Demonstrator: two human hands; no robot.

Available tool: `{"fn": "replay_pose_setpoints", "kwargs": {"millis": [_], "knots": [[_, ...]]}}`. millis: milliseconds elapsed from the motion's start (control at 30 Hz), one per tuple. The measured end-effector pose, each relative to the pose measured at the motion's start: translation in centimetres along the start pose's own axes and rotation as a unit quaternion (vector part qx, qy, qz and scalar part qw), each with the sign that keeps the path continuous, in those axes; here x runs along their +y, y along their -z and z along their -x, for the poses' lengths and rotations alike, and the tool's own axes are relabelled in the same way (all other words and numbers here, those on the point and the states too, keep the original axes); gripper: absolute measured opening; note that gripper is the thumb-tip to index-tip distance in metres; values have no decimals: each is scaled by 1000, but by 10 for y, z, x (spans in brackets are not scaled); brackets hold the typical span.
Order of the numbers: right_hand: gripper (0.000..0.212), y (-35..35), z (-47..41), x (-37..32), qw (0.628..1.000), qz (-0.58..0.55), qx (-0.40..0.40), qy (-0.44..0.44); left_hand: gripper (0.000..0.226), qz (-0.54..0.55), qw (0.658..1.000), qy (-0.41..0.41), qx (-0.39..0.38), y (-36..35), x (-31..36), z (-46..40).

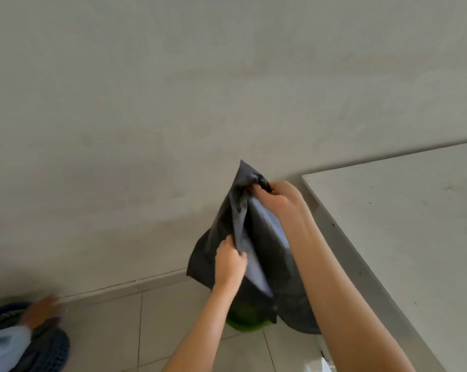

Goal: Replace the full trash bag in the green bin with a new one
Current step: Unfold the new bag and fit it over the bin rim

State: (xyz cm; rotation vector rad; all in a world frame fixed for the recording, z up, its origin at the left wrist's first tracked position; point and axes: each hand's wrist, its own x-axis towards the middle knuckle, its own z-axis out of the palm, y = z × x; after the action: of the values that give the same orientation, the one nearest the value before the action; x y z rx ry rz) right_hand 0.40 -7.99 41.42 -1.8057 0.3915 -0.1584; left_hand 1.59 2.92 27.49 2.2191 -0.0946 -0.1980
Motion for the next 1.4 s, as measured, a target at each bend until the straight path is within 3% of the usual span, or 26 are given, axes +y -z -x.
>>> {"fn": "replay_pose_setpoints", "kwargs": {"millis": [100, 167, 233, 300, 333, 433, 467, 533, 567, 633, 700, 733, 867, 933, 1033, 1100, 1233, 1400], "knots": [[39, 20, -10, 4, 996, 6, 85, -22, 33, -14, 997, 75, 22, 10, -14, -5], [33, 26, -19, 2, 988, -77, 118, -67, 32, 37, 996, 80, 24, 22, -9, -2], [31, 26, -34, 0, 938, -313, 86, -124, 27, 159, 981, 107, 23, 33, 6, -5], [55, 25, -37, -2, 850, -499, 22, -166, 23, 339, 920, 193, 34, 44, 27, -18], [64, 22, -34, 0, 858, -484, -5, -170, 24, 429, 877, 214, 33, 48, 37, -24], [76, 11, -7, 15, 951, -263, -86, -136, 30, 595, 775, 209, 31, 68, 73, -34], [83, 10, 4, 21, 967, -176, -145, -110, 32, 618, 758, 205, 32, 71, 81, -39], [94, 8, 24, 31, 956, -29, -279, -91, 33, 646, 737, 195, 34, 74, 97, -44], [88, 9, 29, 36, 945, 16, -311, -97, 34, 659, 728, 187, 30, 73, 104, -44], [60, 12, 28, 41, 952, 22, -289, -97, 33, 681, 713, 170, 5, 67, 110, -46], [29, 15, 20, 42, 970, -51, -206, -117, 27, 663, 733, 151, -38, 61, 112, -43], [20, 17, 13, 44, 969, -116, -162, -144, 23, 630, 760, 149, -53, 59, 113, -40], [26, 28, -16, 52, 876, -423, -71, -222, 18, 387, 917, 96, 25, 49, 99, -19], [28, 31, -26, 54, 841, -489, -57, -223, 21, 301, 953, 3, -21, 51, 93, -2], [28, 31, -29, 55, 827, -504, -91, -231, 52, 201, 956, -98, -192, 53, 91, 12], [26, 29, -31, 57, 817, -509, -90, -255, 57, 96, 966, -114, -210, 53, 93, 12], [27, 31, -37, 63, 782, -552, -88, -275, 20, 33, 979, -174, -97, 54, 88, 7], [21, 40, -41, 70, 804, -531, -106, -245, 22, 4, 985, -158, 66, 59, 81, 1]]}}
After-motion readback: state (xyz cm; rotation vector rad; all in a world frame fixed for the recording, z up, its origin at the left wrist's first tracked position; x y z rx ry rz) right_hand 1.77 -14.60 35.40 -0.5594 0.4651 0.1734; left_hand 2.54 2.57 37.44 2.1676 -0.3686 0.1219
